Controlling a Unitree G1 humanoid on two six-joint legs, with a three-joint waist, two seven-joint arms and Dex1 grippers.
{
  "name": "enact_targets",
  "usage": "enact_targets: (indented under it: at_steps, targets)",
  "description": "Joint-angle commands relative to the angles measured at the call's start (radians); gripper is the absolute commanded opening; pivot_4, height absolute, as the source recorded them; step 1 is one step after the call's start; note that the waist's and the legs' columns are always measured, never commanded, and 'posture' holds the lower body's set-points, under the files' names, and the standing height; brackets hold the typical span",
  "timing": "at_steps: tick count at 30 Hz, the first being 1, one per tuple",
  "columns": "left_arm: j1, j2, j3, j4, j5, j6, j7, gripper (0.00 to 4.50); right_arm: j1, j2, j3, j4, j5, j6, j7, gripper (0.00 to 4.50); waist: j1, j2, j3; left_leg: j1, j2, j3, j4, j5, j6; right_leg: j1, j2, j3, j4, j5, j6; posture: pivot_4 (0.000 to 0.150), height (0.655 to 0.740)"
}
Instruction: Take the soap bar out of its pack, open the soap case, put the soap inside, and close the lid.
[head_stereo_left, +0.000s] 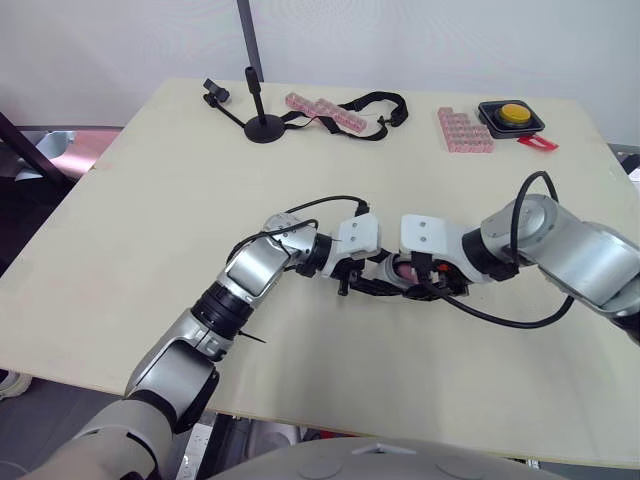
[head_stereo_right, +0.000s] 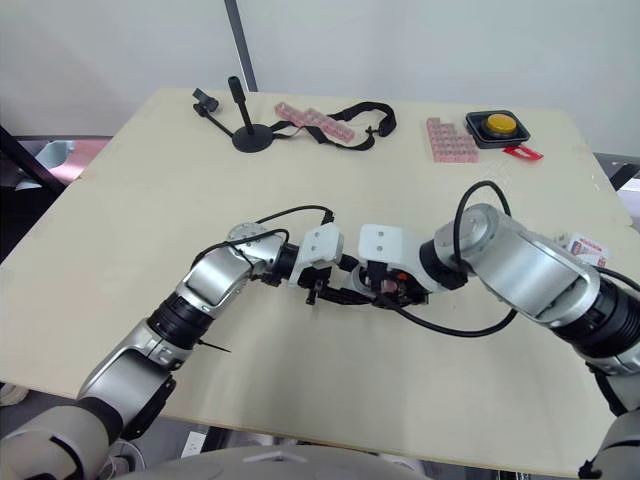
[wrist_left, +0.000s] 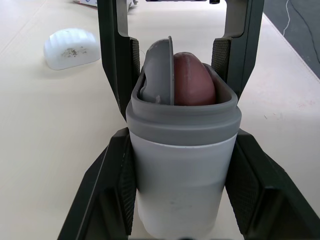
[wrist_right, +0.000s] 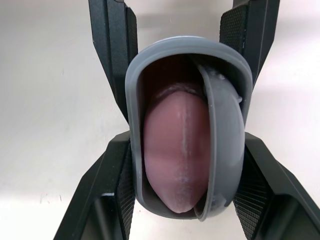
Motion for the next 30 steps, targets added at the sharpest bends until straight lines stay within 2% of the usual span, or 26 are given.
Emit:
enact_targets:
  at_steps: [1,4,5,10,18,25,30]
  targets:
    - [0.007,0.004,0.017,0.0,0.008,-0.015,0.017,1.88,0.039,0.031,-0.126,-0.005,0.034,-0.038,-0.017,3.35,-0.002,0.0,0.0,0.0,0.0,0.0,0.0,0.0,0.0,0.0,0.0,0.0,0.0,0.0,0.0,0.15,0.7395]
    - [0.018,0.014,0.032,0.001,-0.002,-0.031,0.015,1.88,0.17,0.01,-0.238,0.019,0.061,-0.13,0.006,4.31,0.005,0.0,0.0,-0.001,0.0,0.0,0.0,0.0,0.0,-0.001,0.0,0.0,0.0,0.0,0.0,0.15,0.7395]
    - [0.022,0.019,0.037,0.002,-0.007,-0.036,0.012,1.88,0.222,0.007,-0.281,0.035,0.06,-0.172,0.004,4.5,0.008,0.0,0.0,-0.002,0.0,0.0,0.001,0.0,0.001,-0.001,-0.001,0.0,0.0,0.0,0.0,0.15,0.7395]
    - [0.048,0.026,0.077,0.006,-0.042,-0.093,-0.007,1.88,0.446,0.031,-0.458,0.111,0.073,-0.395,0.024,4.5,0.005,0.0,0.0,-0.005,0.0,0.0,0.002,-0.001,0.002,-0.002,-0.001,0.0,-0.001,0.0,0.0,0.15,0.7395]
    - [0.18,0.031,0.181,-0.04,-0.149,-0.189,-0.044,1.88,0.791,0.251,-0.739,0.23,0.158,-0.783,0.089,4.5,-0.002,0.0,-0.001,-0.012,0.0,0.0,0.003,-0.001,0.002,-0.005,-0.001,-0.001,0.0,0.0,0.0,0.15,0.7395]
    - [0.283,0.039,0.208,-0.029,-0.163,-0.263,-0.055,1.88,1.045,0.376,-0.836,0.299,0.162,-1.026,0.156,4.5,-0.007,0.0,-0.001,-0.012,0.0,-0.001,0.006,-0.002,0.005,-0.007,-0.003,-0.003,0.0,0.0,0.0,0.15,0.7395]
    - [0.334,0.027,0.217,-0.046,-0.169,-0.316,-0.049,1.88,1.147,0.396,-0.846,0.338,0.138,-1.123,0.167,4.5,-0.024,0.0,-0.001,-0.011,-0.001,-0.001,0.006,-0.002,0.006,-0.006,-0.004,-0.004,-0.003,0.0,0.0,0.15,0.7395]
